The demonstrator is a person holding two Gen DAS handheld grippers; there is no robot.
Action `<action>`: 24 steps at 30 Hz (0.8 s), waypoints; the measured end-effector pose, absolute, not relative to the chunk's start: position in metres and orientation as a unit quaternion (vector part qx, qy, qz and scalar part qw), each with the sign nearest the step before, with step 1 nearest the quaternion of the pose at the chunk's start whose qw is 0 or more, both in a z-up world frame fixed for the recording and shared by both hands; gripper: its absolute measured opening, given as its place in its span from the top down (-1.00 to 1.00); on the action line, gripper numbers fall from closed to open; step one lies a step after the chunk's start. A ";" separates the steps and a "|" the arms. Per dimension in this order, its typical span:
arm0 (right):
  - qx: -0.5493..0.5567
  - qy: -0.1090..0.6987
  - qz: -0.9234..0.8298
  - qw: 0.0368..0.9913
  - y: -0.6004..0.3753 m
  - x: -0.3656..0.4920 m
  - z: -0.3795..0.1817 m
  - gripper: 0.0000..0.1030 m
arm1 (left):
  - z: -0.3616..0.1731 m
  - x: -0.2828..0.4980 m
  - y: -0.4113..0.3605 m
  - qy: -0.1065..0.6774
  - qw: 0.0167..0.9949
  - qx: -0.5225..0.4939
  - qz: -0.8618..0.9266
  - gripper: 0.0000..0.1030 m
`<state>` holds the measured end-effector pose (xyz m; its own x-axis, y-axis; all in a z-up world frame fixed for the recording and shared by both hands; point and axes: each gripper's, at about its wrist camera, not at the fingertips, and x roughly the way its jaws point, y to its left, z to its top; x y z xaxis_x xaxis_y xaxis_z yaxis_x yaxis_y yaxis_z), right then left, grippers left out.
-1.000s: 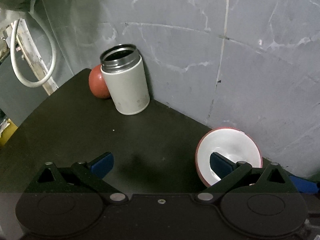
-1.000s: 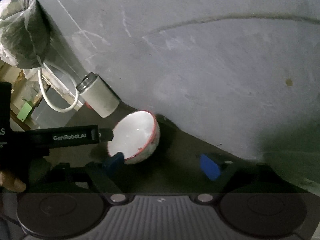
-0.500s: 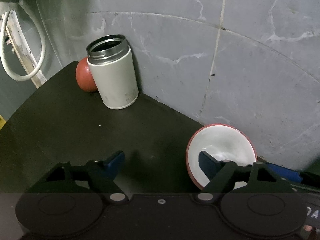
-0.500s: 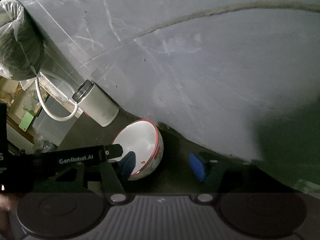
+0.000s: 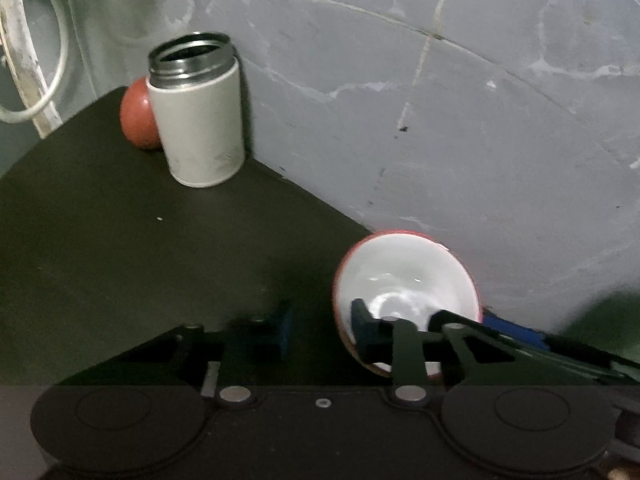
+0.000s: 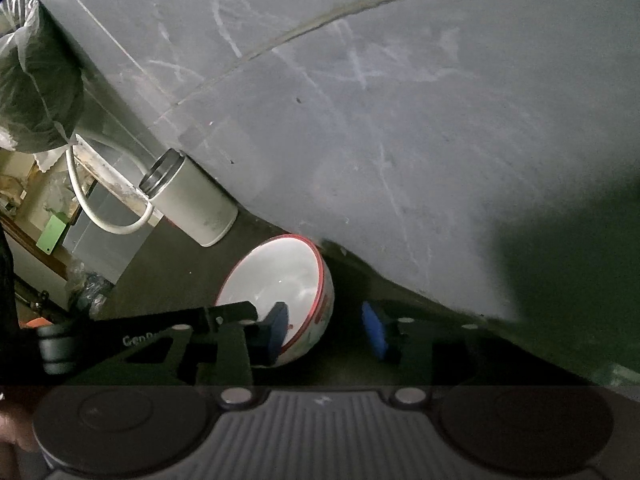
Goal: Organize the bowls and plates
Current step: 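Close both tools on the second white bowl rim, then lift the second white bowl with both tools and carry it toward the steel bowl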
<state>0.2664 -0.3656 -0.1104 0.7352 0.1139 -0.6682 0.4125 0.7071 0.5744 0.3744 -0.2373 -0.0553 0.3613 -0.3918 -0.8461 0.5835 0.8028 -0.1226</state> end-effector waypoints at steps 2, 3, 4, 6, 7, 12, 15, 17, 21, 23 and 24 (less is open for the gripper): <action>0.374 0.356 -0.078 0.853 -0.367 0.269 -0.111 0.18 | -0.057 0.372 -0.239 0.485 0.814 0.093 -0.305 0.68; 0.372 0.359 -0.075 0.853 -0.367 0.271 -0.111 0.21 | -0.058 0.371 -0.239 0.487 0.813 0.090 -0.307 0.72; 0.369 0.363 -0.072 0.852 -0.367 0.272 -0.111 0.26 | -0.058 0.370 -0.240 0.485 0.814 0.090 -0.305 0.72; 0.373 0.368 -0.068 0.849 -0.367 0.274 -0.111 0.30 | -0.059 0.367 -0.238 0.486 0.815 0.085 -0.303 0.72; 0.371 0.371 -0.066 0.848 -0.367 0.273 -0.110 0.37 | -0.058 0.366 -0.238 0.487 0.816 0.083 -0.302 0.72; 0.357 0.387 -0.049 0.848 -0.358 0.273 -0.106 0.50 | -0.057 0.359 -0.231 0.485 0.819 0.087 -0.295 0.78; 0.350 0.394 -0.043 0.848 -0.350 0.267 -0.104 0.55 | -0.051 0.348 -0.224 0.476 0.825 0.089 -0.290 0.81; 0.341 0.395 -0.037 0.852 -0.345 0.262 -0.099 0.55 | -0.047 0.340 -0.218 0.470 0.830 0.086 -0.289 0.82; 0.324 0.387 -0.020 0.863 -0.335 0.250 -0.082 0.55 | -0.033 0.327 -0.200 0.457 0.840 0.066 -0.286 0.82; 0.313 0.381 -0.012 0.870 -0.330 0.243 -0.071 0.55 | -0.024 0.319 -0.190 0.448 0.846 0.055 -0.283 0.82; 0.309 0.378 -0.008 0.873 -0.329 0.239 -0.066 0.55 | -0.020 0.314 -0.186 0.443 0.850 0.050 -0.281 0.82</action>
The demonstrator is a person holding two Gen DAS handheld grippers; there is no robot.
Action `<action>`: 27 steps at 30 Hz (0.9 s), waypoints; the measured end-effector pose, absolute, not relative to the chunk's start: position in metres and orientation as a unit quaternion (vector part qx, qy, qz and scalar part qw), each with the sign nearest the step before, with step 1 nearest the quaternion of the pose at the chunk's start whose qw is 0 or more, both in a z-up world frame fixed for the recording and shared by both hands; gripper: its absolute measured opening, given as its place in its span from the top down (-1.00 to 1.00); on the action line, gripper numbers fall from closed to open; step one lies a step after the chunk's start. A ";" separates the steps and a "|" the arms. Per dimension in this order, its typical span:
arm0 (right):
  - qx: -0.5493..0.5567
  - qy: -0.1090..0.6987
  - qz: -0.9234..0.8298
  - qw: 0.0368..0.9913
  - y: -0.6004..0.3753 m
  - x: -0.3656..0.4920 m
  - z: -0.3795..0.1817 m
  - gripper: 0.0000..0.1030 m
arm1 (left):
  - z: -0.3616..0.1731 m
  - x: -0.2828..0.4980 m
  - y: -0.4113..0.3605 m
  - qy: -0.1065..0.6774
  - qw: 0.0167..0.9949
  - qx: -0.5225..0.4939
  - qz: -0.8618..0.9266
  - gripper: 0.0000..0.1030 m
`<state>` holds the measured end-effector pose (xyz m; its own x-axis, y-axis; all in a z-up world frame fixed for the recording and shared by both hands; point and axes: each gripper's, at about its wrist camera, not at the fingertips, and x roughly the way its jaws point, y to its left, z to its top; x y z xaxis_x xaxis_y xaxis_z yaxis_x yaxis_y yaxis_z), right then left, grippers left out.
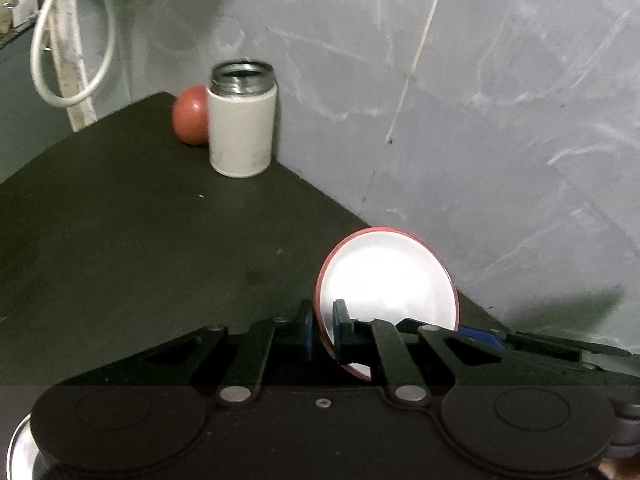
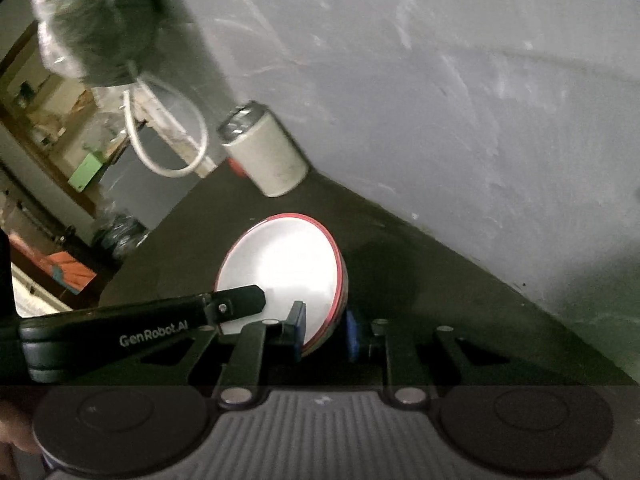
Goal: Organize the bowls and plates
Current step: 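Lift the second white bowl with both tools and carry it toward the steel bowl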
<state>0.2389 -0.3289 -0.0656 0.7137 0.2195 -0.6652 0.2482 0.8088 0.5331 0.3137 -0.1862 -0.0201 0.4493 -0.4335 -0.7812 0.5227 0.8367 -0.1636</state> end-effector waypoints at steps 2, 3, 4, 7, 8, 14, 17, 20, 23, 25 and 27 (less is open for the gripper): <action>0.299 0.372 0.001 0.879 -0.324 0.230 -0.053 0.55 | -0.012 0.304 -0.181 0.431 0.857 0.043 -0.278 0.83; 0.295 0.369 0.005 0.881 -0.323 0.226 -0.048 0.55 | -0.008 0.298 -0.177 0.424 0.861 0.038 -0.277 0.83; 0.291 0.366 0.008 0.884 -0.321 0.222 -0.043 0.55 | -0.003 0.293 -0.174 0.417 0.864 0.035 -0.278 0.83; 0.281 0.360 0.018 0.889 -0.316 0.207 -0.029 0.55 | 0.009 0.277 -0.163 0.399 0.873 0.026 -0.280 0.83; 0.277 0.359 0.022 0.891 -0.314 0.202 -0.025 0.55 | 0.012 0.271 -0.159 0.395 0.874 0.020 -0.281 0.83; 0.259 0.356 0.039 0.897 -0.306 0.176 -0.009 0.55 | 0.021 0.241 -0.140 0.389 0.875 -0.004 -0.288 0.82; 0.247 0.360 0.044 0.898 -0.301 0.164 -0.004 0.55 | 0.022 0.228 -0.132 0.390 0.871 -0.009 -0.297 0.82; 0.242 0.366 0.046 0.897 -0.296 0.154 -0.001 0.55 | 0.022 0.217 -0.126 0.392 0.868 -0.013 -0.304 0.82; 0.237 0.371 0.049 0.896 -0.294 0.141 0.001 0.55 | 0.021 0.209 -0.120 0.394 0.866 -0.015 -0.309 0.82; 0.235 0.378 0.051 0.894 -0.291 0.136 0.001 0.55 | 0.020 0.204 -0.117 0.397 0.864 -0.015 -0.311 0.82; 0.231 0.385 0.054 0.892 -0.286 0.133 0.001 0.55 | 0.017 0.200 -0.113 0.402 0.861 -0.016 -0.311 0.82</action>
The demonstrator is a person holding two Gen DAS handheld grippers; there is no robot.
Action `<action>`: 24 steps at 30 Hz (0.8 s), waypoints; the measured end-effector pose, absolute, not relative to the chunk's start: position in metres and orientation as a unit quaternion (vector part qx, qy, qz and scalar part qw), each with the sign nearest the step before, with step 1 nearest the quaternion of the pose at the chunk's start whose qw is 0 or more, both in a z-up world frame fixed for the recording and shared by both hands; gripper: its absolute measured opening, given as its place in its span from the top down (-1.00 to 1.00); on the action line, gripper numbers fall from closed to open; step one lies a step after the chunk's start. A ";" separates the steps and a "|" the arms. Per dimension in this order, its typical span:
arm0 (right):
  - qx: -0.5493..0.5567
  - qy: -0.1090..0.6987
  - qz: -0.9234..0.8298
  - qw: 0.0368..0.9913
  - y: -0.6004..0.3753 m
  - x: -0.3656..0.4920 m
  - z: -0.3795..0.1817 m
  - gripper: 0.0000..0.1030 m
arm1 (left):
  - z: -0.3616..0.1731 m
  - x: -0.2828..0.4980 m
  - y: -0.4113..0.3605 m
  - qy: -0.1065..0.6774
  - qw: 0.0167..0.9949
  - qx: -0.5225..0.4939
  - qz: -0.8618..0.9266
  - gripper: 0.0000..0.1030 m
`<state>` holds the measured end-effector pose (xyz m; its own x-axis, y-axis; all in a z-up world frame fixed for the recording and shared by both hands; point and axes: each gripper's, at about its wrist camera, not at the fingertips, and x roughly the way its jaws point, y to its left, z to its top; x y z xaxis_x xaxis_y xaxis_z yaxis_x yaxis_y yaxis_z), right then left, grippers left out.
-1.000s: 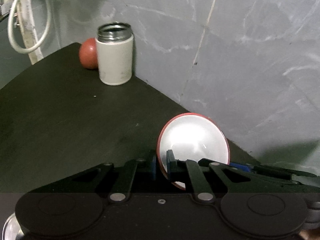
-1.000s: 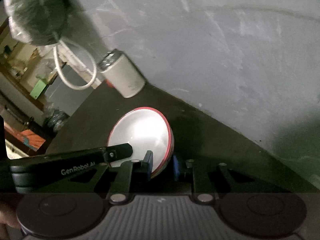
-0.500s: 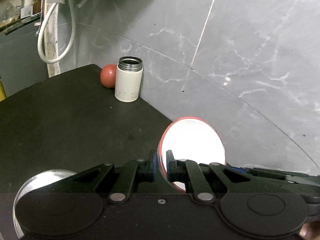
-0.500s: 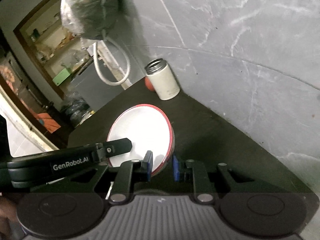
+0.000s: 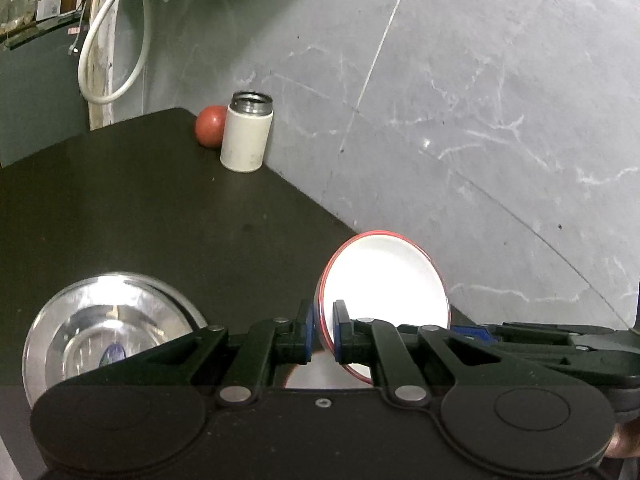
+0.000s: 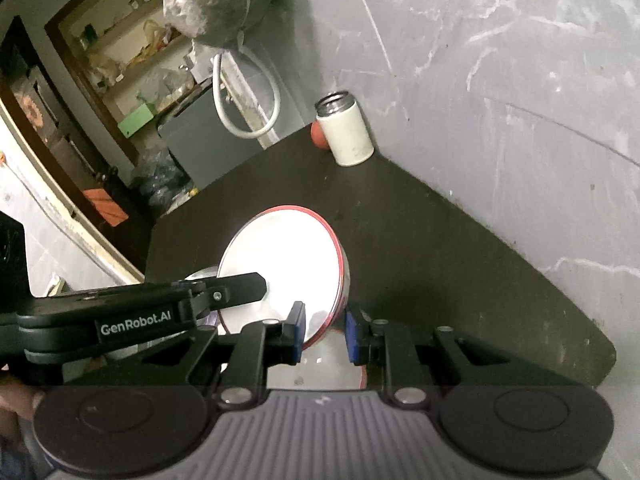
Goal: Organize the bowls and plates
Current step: 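Lift the second white bowl with both tools and carry it toward the steel bowl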
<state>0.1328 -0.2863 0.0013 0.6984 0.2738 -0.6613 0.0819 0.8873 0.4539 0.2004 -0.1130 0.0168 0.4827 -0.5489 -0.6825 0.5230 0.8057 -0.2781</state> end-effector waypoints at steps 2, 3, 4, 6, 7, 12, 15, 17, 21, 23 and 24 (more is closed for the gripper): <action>0.228 0.392 0.057 0.889 -0.284 0.129 0.001 0.55 | 0.014 0.196 -0.110 0.410 0.858 -0.016 -0.310 0.81; 0.226 0.396 0.058 0.888 -0.282 0.130 -0.001 0.55 | 0.011 0.195 -0.108 0.414 0.856 -0.016 -0.310 0.81; 0.225 0.399 0.059 0.887 -0.280 0.128 -0.001 0.55 | 0.009 0.194 -0.106 0.419 0.854 -0.017 -0.308 0.81; 0.223 0.405 0.061 0.885 -0.278 0.127 -0.002 0.55 | 0.005 0.192 -0.103 0.429 0.850 -0.019 -0.305 0.81; 0.221 0.409 0.062 0.883 -0.276 0.126 -0.003 0.55 | 0.003 0.190 -0.102 0.434 0.848 -0.018 -0.303 0.81; 0.215 0.429 0.064 0.875 -0.269 0.124 -0.008 0.55 | -0.004 0.188 -0.099 0.453 0.840 -0.012 -0.297 0.80; 0.215 0.442 0.063 0.869 -0.267 0.125 -0.012 0.55 | -0.008 0.188 -0.098 0.463 0.835 -0.009 -0.297 0.79; 0.213 0.451 0.061 0.865 -0.266 0.126 -0.013 0.55 | -0.009 0.186 -0.098 0.468 0.832 -0.007 -0.297 0.79; 0.208 0.461 0.056 0.861 -0.266 0.127 -0.014 0.55 | -0.012 0.184 -0.102 0.476 0.827 0.000 -0.298 0.77; 0.206 0.464 0.054 0.860 -0.266 0.128 -0.014 0.55 | -0.012 0.183 -0.104 0.478 0.826 0.004 -0.299 0.76; 0.206 0.466 0.053 0.859 -0.267 0.128 -0.014 0.55 | -0.012 0.183 -0.105 0.479 0.825 0.007 -0.299 0.76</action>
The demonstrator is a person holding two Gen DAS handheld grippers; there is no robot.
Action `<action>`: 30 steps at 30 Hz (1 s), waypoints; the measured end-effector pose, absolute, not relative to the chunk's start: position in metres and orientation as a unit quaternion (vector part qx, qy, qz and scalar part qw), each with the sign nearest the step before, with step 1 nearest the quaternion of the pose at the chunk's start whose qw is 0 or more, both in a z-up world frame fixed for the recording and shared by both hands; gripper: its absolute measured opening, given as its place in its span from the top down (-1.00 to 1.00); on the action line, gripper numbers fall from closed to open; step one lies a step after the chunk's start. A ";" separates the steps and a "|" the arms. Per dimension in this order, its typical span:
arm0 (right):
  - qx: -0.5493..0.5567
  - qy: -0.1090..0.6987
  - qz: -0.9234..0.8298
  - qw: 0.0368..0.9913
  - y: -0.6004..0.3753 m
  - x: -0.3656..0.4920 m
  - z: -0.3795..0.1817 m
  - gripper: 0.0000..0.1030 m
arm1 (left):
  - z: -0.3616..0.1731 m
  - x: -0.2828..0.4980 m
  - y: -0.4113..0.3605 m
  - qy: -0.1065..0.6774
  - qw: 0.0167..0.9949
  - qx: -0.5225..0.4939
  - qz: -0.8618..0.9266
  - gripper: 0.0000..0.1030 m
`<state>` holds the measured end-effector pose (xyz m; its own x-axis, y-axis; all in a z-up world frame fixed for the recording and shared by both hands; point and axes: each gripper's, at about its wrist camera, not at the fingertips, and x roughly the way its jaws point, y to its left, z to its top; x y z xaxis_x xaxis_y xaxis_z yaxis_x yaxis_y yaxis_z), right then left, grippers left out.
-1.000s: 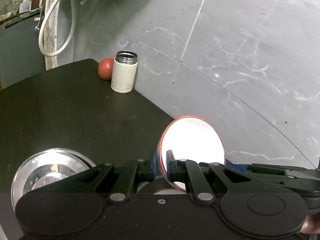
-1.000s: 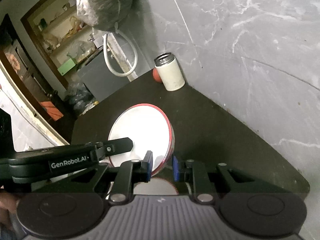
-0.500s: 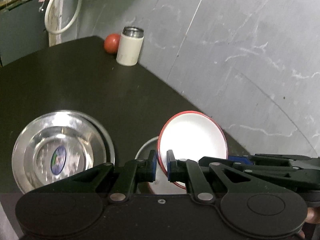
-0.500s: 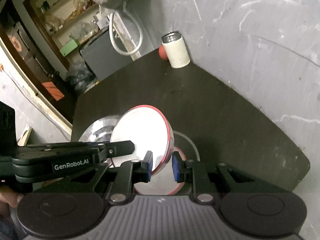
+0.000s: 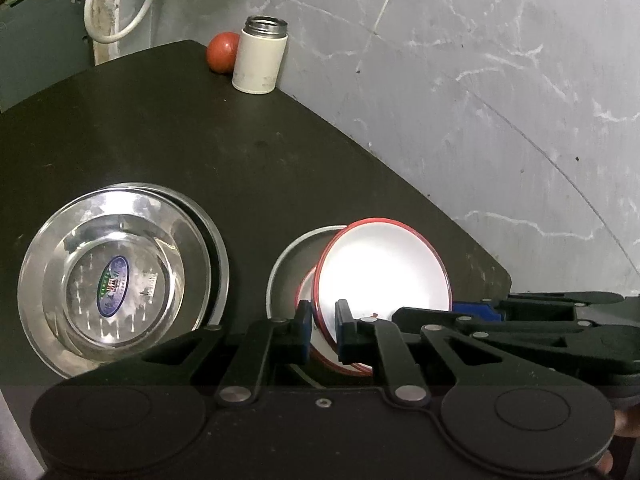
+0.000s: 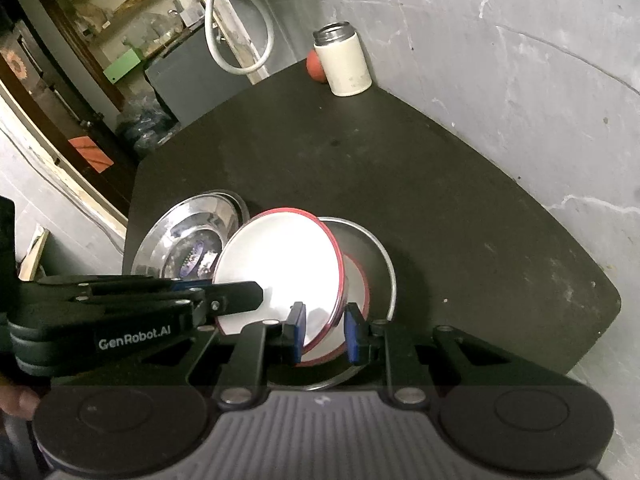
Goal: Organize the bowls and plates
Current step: 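Lift the second white bowl with both tools and carry it toward the steel bowl, then lower the second white bowl into the first white bowl with both tools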
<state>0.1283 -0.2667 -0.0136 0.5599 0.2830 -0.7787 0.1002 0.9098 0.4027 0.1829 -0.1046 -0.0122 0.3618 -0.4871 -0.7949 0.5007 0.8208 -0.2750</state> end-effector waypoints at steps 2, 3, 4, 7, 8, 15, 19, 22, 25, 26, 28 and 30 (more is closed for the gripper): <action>0.204 0.470 0.051 0.857 -0.267 0.130 -0.013 0.55 | -0.013 0.182 -0.107 0.483 0.823 0.013 -0.300 0.75; 0.203 0.471 0.050 0.857 -0.267 0.130 -0.013 0.55 | -0.014 0.182 -0.108 0.485 0.821 0.015 -0.300 0.75; 0.203 0.472 0.049 0.857 -0.268 0.130 -0.013 0.55 | -0.015 0.182 -0.109 0.487 0.820 0.018 -0.301 0.75; 0.203 0.473 0.047 0.856 -0.269 0.130 -0.013 0.55 | -0.017 0.183 -0.112 0.493 0.816 0.021 -0.302 0.74; 0.203 0.473 0.046 0.856 -0.269 0.131 -0.013 0.55 | -0.017 0.183 -0.112 0.493 0.816 0.022 -0.303 0.73; 0.169 0.488 0.038 0.856 -0.263 0.136 -0.012 0.56 | -0.017 0.186 -0.118 0.501 0.811 0.033 -0.300 0.72; 0.140 0.496 0.039 0.856 -0.256 0.140 -0.010 0.56 | -0.016 0.188 -0.119 0.504 0.811 0.036 -0.296 0.72; 0.142 0.498 0.042 0.854 -0.258 0.141 -0.010 0.55 | -0.016 0.189 -0.121 0.506 0.810 0.035 -0.294 0.72; 0.142 0.502 0.043 0.852 -0.259 0.142 -0.011 0.55 | -0.017 0.189 -0.122 0.508 0.809 0.034 -0.292 0.71; 0.143 0.502 0.044 0.852 -0.259 0.143 -0.011 0.55 | -0.017 0.190 -0.122 0.508 0.809 0.034 -0.292 0.71; 0.143 0.502 0.045 0.852 -0.259 0.143 -0.012 0.55 | -0.017 0.190 -0.122 0.510 0.809 0.033 -0.291 0.71; 0.143 0.502 0.046 0.852 -0.259 0.143 -0.013 0.55 | -0.017 0.191 -0.122 0.512 0.808 0.034 -0.289 0.70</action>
<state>0.1426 -0.2594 -0.0126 0.4916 0.2230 -0.8418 0.0647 0.9546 0.2907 0.1906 -0.1224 -0.0173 0.3089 -0.4328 -0.8469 0.5021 0.8305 -0.2412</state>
